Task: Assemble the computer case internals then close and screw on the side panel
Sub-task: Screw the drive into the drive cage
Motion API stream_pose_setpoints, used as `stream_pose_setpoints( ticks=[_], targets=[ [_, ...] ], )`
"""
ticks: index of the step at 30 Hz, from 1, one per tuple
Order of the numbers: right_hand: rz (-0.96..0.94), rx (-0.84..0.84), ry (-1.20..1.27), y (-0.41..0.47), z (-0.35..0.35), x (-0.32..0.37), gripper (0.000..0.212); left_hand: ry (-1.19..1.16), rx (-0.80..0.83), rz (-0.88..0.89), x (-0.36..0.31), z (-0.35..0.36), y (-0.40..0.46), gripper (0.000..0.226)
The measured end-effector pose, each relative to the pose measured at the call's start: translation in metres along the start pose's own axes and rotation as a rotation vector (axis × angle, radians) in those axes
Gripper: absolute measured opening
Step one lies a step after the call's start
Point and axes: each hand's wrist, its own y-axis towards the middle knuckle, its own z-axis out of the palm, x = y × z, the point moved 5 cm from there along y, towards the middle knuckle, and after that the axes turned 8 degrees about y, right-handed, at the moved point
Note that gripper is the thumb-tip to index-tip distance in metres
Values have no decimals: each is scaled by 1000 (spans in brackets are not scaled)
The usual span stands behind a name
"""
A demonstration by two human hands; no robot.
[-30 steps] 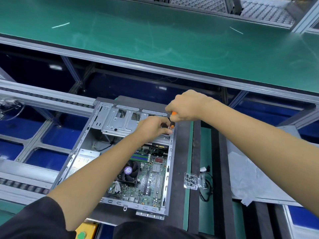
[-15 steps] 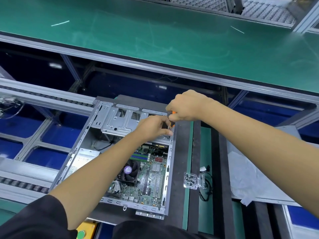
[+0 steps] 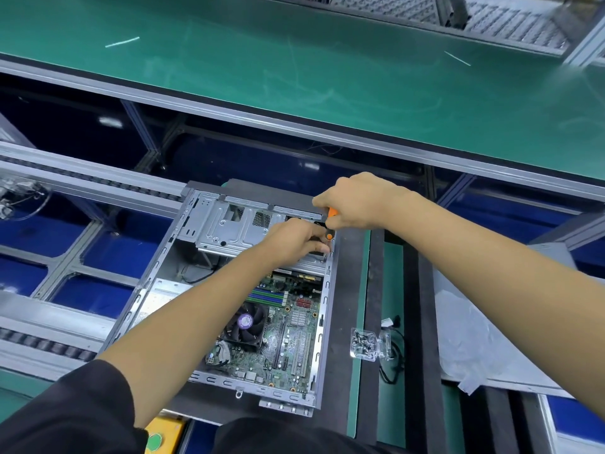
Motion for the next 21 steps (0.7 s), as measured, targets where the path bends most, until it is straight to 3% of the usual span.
stream_pose_setpoints(
  ticks=[5, 12, 15, 21],
  targets=[
    [114, 32, -84, -2, 6, -8, 41, -31, -80, -57, -4, -1, -3, 25],
    [-63, 30, 11, -13, 1, 6, 21, -47, -69, -51, 2, 4, -3, 17],
    [-12, 38, 39, -10, 0, 8, 7, -61, -45, -45, 3, 4, -5, 8],
    [185, 81, -82, -3, 3, 3, 40, -66, -112, -52, -3, 3, -1, 30]
  ],
)
